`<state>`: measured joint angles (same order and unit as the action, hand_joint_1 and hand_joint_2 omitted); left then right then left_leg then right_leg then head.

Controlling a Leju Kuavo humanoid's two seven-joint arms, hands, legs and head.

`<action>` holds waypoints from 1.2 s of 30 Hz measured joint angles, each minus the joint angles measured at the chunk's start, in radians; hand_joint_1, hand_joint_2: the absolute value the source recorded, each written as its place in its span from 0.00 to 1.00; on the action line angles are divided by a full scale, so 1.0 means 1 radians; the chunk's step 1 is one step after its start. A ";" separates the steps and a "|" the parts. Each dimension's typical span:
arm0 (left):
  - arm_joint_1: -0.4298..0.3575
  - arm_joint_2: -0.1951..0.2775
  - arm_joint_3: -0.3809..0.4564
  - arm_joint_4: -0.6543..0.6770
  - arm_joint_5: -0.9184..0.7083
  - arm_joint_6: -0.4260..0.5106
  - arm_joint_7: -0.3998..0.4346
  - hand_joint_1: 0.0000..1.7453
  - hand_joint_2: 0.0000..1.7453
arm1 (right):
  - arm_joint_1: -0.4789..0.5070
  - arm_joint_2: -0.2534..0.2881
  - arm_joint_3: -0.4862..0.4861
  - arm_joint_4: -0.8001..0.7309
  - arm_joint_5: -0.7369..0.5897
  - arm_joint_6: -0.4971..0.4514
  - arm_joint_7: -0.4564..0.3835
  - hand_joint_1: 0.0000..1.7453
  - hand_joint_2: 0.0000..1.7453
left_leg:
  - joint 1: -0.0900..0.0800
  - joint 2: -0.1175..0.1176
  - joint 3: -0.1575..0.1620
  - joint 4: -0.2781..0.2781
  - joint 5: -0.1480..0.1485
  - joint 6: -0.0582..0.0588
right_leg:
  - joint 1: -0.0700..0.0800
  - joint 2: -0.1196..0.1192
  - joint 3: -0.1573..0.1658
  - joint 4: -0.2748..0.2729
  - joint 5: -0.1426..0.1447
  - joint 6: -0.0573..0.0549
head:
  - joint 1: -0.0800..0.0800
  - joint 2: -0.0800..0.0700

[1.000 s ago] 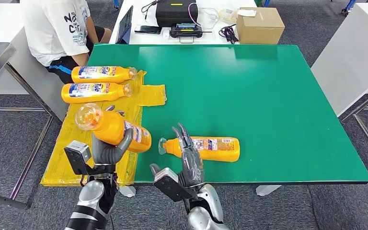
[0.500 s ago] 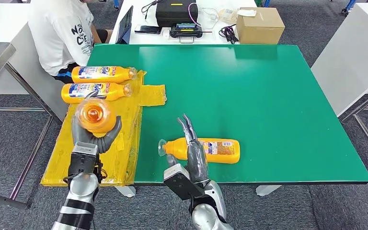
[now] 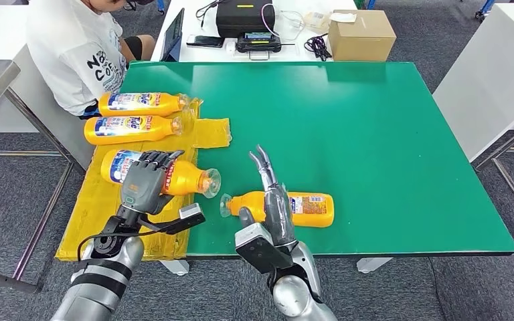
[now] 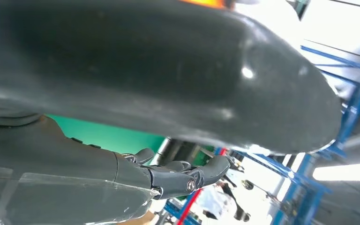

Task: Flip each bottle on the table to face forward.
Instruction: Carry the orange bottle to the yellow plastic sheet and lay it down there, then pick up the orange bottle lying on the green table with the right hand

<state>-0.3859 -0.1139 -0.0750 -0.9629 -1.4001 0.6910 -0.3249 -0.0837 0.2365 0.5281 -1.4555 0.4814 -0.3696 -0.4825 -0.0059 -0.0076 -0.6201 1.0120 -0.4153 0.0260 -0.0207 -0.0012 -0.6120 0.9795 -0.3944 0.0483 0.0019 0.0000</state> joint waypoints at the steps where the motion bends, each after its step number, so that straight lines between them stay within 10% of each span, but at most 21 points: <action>1: -0.011 0.007 0.010 0.034 -0.027 0.000 0.010 1.00 1.00 | 0.001 -0.002 -0.001 -0.016 -0.008 -0.004 -0.007 0.00 0.00 | 0.000 0.000 0.000 0.000 0.000 0.000 | 0.000 0.000 0.000 0.000 0.000 0.000 | 0.000 0.000; 3: -0.027 0.018 0.023 0.083 -0.054 0.002 0.025 1.00 1.00 | 0.003 -0.006 -0.001 -0.041 -0.017 -0.009 -0.013 0.00 0.00 | 0.000 0.000 0.000 0.000 0.000 0.000 | 0.000 0.000 0.000 0.000 0.000 0.000 | 0.000 0.000; 7: -0.055 0.034 0.029 0.167 -0.091 0.003 0.070 1.00 1.00 | 0.010 -0.013 -0.002 -0.087 -0.033 -0.025 -0.027 0.00 1.00 | 0.000 -0.001 -0.001 0.000 0.000 0.000 | 0.000 0.000 0.000 0.000 0.000 0.000 | 0.000 0.000; 24: -0.141 0.094 0.046 0.427 -0.087 -0.054 0.155 1.00 1.00 | 0.043 -0.033 -0.005 -0.251 -0.120 -0.034 -0.040 0.00 1.00 | 0.000 -0.001 -0.001 0.000 0.000 0.000 | 0.000 0.000 0.000 0.000 0.000 0.000 | 0.000 0.000; 28: -0.172 0.096 0.045 0.456 -0.087 -0.146 0.163 0.01 1.00 | 0.043 -0.033 -0.005 -0.243 -0.123 -0.008 -0.030 0.00 1.00 | 0.000 -0.001 -0.001 0.000 0.000 0.000 | 0.000 0.000 0.000 0.000 0.000 0.000 | 0.000 0.000; 33: -0.206 0.097 0.046 0.477 -0.081 -0.258 0.169 0.00 1.00 | 0.043 -0.033 -0.005 -0.229 -0.130 0.019 -0.014 0.00 1.00 | 0.000 -0.001 0.002 0.000 0.000 0.000 | 0.000 0.000 0.003 0.000 0.000 0.000 | 0.000 0.000; 36: -0.226 0.097 0.046 0.485 -0.054 -0.323 0.155 0.00 0.25 | 0.043 -0.033 -0.007 -0.220 -0.134 0.032 -0.008 0.00 1.00 | 0.000 -0.001 0.004 0.000 0.000 0.000 | 0.000 0.000 0.005 0.000 0.000 0.000 | 0.000 0.000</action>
<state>-0.6115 -0.0171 -0.0289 -0.4777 -1.4540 0.3677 -0.1696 -0.0405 0.2037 0.5209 -1.6757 0.3471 -0.3378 -0.4904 -0.0056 -0.0086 -0.6165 1.0116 -0.4153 0.0259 -0.0206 -0.0014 -0.6072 0.9795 -0.3946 0.0481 0.0019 0.0000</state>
